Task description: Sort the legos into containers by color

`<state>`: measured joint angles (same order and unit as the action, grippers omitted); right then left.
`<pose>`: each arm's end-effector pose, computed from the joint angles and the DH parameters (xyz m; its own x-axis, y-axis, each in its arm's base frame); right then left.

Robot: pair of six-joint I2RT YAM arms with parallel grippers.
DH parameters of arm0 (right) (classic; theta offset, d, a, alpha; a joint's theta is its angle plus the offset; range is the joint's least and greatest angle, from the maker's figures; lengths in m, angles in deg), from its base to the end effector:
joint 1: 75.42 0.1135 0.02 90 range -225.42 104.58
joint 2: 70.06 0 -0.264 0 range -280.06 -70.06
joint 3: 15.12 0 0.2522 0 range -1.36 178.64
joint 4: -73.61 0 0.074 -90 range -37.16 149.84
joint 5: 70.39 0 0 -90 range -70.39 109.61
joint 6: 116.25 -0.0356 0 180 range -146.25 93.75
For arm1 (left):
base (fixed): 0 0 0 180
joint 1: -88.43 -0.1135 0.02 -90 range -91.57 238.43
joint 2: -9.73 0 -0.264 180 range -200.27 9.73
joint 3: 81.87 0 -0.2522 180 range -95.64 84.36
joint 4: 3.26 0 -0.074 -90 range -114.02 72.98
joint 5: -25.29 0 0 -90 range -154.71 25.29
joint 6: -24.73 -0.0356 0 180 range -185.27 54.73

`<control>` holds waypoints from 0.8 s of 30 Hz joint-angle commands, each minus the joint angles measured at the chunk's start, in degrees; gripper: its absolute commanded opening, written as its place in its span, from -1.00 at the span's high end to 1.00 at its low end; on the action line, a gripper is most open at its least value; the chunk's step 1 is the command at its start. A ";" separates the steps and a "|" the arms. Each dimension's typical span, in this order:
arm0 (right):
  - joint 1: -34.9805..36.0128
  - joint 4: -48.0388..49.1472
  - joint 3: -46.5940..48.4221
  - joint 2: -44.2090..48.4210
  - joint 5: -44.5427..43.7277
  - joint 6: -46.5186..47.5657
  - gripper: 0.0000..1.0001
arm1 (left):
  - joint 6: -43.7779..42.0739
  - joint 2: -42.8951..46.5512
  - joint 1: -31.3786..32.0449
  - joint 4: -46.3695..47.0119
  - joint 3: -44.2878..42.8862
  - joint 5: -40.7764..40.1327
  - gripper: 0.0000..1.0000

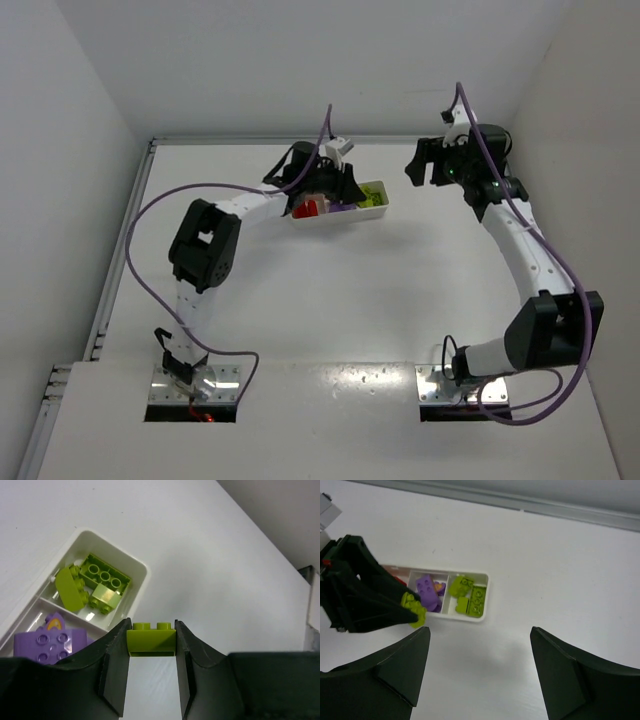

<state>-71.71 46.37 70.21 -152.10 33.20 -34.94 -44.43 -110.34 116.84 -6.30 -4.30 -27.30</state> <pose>0.3332 0.0300 0.3453 -0.4423 0.1185 -0.8890 -0.2128 0.9491 0.2324 0.4192 -0.2513 0.2294 -0.6026 0.0047 -0.7980 0.7099 0.4600 -0.5333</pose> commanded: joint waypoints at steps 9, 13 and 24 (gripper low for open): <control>-4.23 -8.58 -3.02 7.94 -0.05 -0.10 -0.62 | -3.35 -13.78 3.33 0.35 -14.69 -9.63 0.94; -5.37 -9.11 -3.54 9.00 0.48 -0.63 -0.62 | -4.49 -17.56 3.85 1.06 -20.12 -10.16 0.94; -6.43 -9.64 -4.60 9.53 1.09 -1.16 -0.62 | -6.34 -24.68 5.43 -4.39 -31.57 -10.07 0.09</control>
<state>-77.79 36.18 65.73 -143.84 33.70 -35.33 -48.97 -135.17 121.14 -9.99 -33.56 -37.57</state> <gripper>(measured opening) 0.810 0.439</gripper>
